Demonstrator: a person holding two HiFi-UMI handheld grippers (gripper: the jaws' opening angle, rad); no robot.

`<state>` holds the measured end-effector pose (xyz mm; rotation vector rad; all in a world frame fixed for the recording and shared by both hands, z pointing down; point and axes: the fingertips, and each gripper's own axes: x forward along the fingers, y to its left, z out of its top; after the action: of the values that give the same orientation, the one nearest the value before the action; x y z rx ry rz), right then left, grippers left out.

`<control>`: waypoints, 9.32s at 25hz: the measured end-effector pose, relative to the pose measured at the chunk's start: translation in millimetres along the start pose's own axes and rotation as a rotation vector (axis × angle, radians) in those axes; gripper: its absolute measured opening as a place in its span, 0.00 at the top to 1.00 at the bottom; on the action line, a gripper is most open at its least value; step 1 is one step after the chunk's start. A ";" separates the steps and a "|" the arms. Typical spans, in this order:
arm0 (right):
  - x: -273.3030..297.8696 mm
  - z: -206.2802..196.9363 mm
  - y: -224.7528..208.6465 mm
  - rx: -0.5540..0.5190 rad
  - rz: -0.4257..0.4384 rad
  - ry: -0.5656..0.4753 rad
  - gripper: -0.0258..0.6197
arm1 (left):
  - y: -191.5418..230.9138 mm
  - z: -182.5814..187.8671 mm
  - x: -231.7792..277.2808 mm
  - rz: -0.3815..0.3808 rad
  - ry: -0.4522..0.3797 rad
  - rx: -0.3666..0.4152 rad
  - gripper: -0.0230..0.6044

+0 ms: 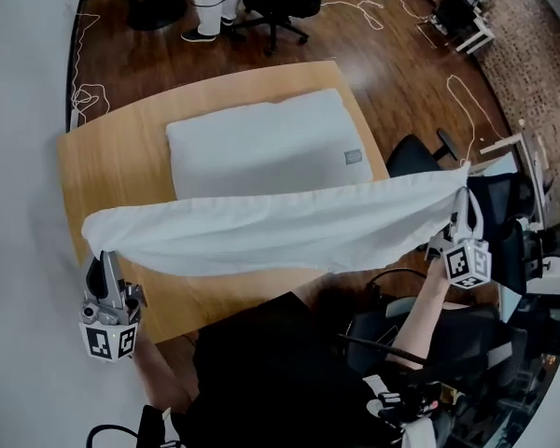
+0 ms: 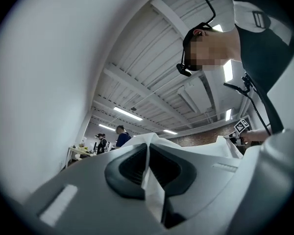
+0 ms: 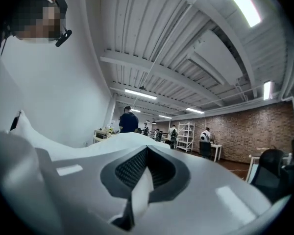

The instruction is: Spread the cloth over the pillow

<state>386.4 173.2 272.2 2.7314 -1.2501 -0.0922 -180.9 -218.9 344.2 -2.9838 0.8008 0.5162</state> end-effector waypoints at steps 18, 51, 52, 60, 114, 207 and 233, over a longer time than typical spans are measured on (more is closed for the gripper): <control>464.5 -378.3 89.2 0.021 0.521 0.794 0.50 | 118.6 -367.8 168.6 0.389 0.967 -0.235 0.82; 73.5 -447.4 14.7 -0.264 0.865 1.115 0.37 | -47.7 -367.3 -37.0 0.322 0.648 -1.027 0.51; 74.1 -444.9 21.9 -0.258 0.878 1.108 0.52 | -45.7 -371.9 -29.8 0.315 0.653 -1.029 0.49; 68.1 -364.9 22.5 -0.306 0.879 1.103 0.90 | -54.4 -306.2 -25.4 0.329 0.665 -0.804 0.95; 450.0 -379.4 74.8 0.461 0.744 0.714 0.61 | -138.6 -371.5 -11.2 0.257 1.109 -0.425 0.81; -85.5 -202.8 497.4 1.711 1.227 0.992 0.92 | -141.3 -320.1 -35.2 0.268 -0.249 -1.767 0.71; -64.8 -169.1 498.9 1.746 1.189 0.916 0.92 | -53.1 -225.5 -27.1 0.105 -0.660 -1.448 0.80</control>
<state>-10.5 -83.6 513.6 1.0412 -2.6617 2.8574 -106.8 -180.6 562.0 -3.1233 0.5909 2.8969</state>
